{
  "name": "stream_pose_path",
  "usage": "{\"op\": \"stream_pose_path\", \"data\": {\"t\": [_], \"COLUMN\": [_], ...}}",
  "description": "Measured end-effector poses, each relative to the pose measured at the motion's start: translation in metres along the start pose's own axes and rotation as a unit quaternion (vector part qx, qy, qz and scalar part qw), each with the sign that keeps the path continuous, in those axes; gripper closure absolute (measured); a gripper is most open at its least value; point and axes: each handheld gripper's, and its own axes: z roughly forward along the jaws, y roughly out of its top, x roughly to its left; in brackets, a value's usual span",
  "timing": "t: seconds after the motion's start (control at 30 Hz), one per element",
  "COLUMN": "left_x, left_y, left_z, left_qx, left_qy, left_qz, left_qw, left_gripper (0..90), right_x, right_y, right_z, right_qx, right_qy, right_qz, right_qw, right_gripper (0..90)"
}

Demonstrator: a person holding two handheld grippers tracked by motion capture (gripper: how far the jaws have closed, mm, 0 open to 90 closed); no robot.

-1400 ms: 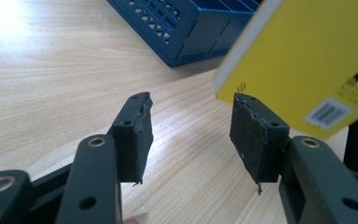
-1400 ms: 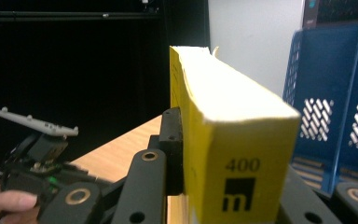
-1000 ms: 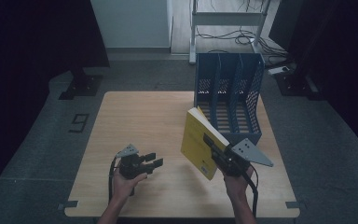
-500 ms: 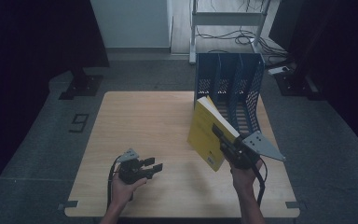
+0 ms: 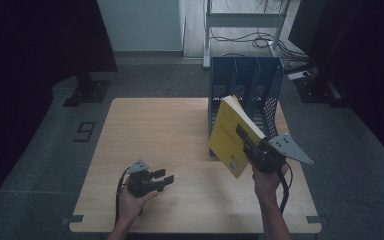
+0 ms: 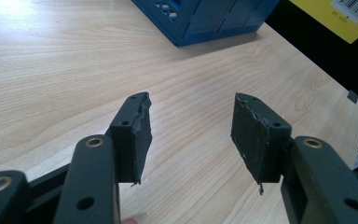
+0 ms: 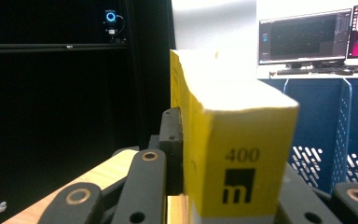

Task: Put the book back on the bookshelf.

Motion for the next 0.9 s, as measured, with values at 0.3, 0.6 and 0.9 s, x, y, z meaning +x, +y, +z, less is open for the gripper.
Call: {"op": "stream_pose_path", "data": {"t": [0.3, 0.6, 0.9], "left_x": [0.000, 0.001, 0.000], "left_y": [-0.001, -0.002, -0.003], "left_z": [0.002, 0.004, 0.004], "left_qx": [0.003, 0.003, 0.007], "left_qy": [-0.001, -0.004, -0.004], "left_qz": [-0.001, -0.006, 0.001], "left_qw": [1.0000, 1.0000, 1.0000], "left_gripper": [46.2, 45.8, 45.5], "right_x": [-0.004, -0.007, -0.007], "right_y": [0.006, 0.013, 0.021], "right_z": [0.014, 0.024, 0.035], "right_qx": [0.016, 0.021, 0.025], "right_qy": [-0.008, -0.011, -0.019], "right_qz": [-0.013, -0.023, -0.036], "right_qw": [0.9998, 0.9995, 0.9989], "right_gripper": [74.5, 74.4, 74.5]}}
